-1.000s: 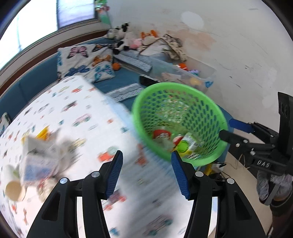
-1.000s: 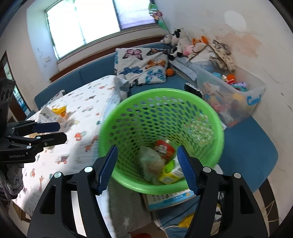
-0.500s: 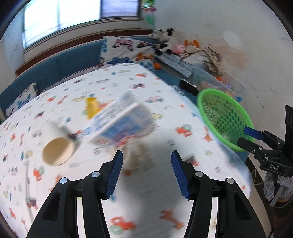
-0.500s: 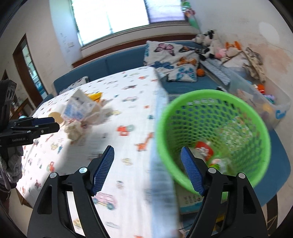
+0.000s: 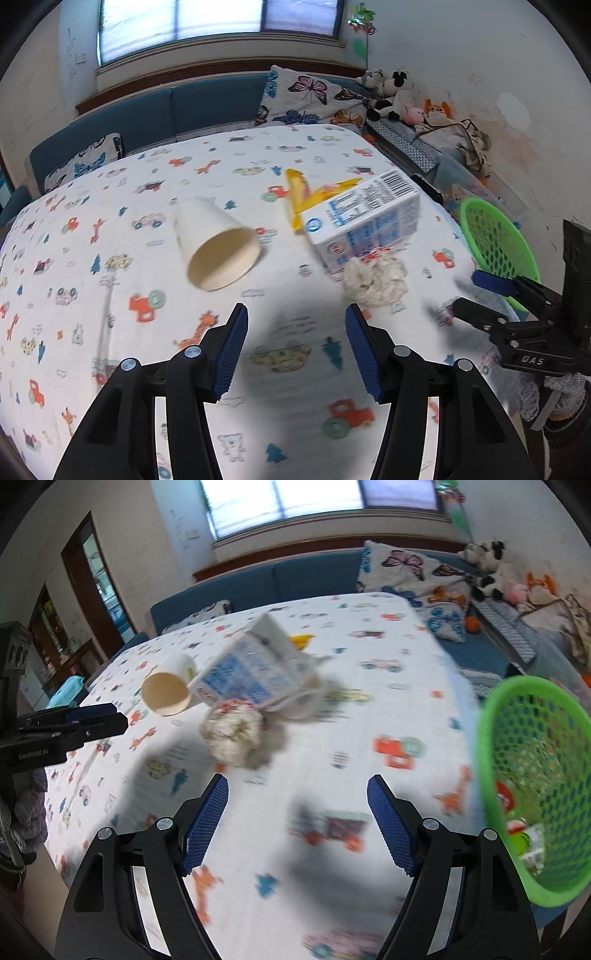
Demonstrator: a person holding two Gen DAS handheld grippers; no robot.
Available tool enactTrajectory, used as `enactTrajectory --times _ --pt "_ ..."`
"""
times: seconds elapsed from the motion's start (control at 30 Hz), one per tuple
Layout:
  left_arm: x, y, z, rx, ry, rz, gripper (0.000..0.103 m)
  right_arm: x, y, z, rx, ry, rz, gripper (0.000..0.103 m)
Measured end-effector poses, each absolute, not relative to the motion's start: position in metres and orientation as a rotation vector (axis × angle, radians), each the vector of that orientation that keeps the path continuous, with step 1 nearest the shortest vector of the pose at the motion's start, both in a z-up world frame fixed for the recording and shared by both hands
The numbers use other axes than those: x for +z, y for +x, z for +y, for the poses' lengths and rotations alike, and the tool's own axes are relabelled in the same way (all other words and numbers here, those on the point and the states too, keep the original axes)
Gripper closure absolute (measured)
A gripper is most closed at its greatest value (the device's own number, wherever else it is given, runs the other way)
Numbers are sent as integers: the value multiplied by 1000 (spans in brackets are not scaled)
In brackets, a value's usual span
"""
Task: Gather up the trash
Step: 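Grasp the crumpled white paper with the right tool while the left tool reaches the milk carton, then grasp the white milk carton with the left tool while the right tool lifts the crumpled paper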
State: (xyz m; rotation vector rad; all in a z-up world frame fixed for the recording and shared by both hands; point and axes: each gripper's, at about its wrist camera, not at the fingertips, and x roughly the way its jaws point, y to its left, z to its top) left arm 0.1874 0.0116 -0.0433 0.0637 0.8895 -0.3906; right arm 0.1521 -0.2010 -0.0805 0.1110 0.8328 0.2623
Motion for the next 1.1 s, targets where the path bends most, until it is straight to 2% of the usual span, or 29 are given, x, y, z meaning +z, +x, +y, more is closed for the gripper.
enactTrajectory --times 0.6,0.7,0.77,0.87,1.1 --pt "-51 190 57 -386 10 885 50 -108 211 -134 260 96 912 26" --pt "-52 190 57 -387 9 885 50 -110 215 -135 248 97 915 31" --pt "-52 190 57 -388 9 884 50 -112 217 -135 246 101 920 39" --pt "-52 190 56 -397 17 880 50 -113 217 -135 251 103 922 46" --pt "-48 196 37 -426 65 870 50 -103 198 -146 270 87 890 49"
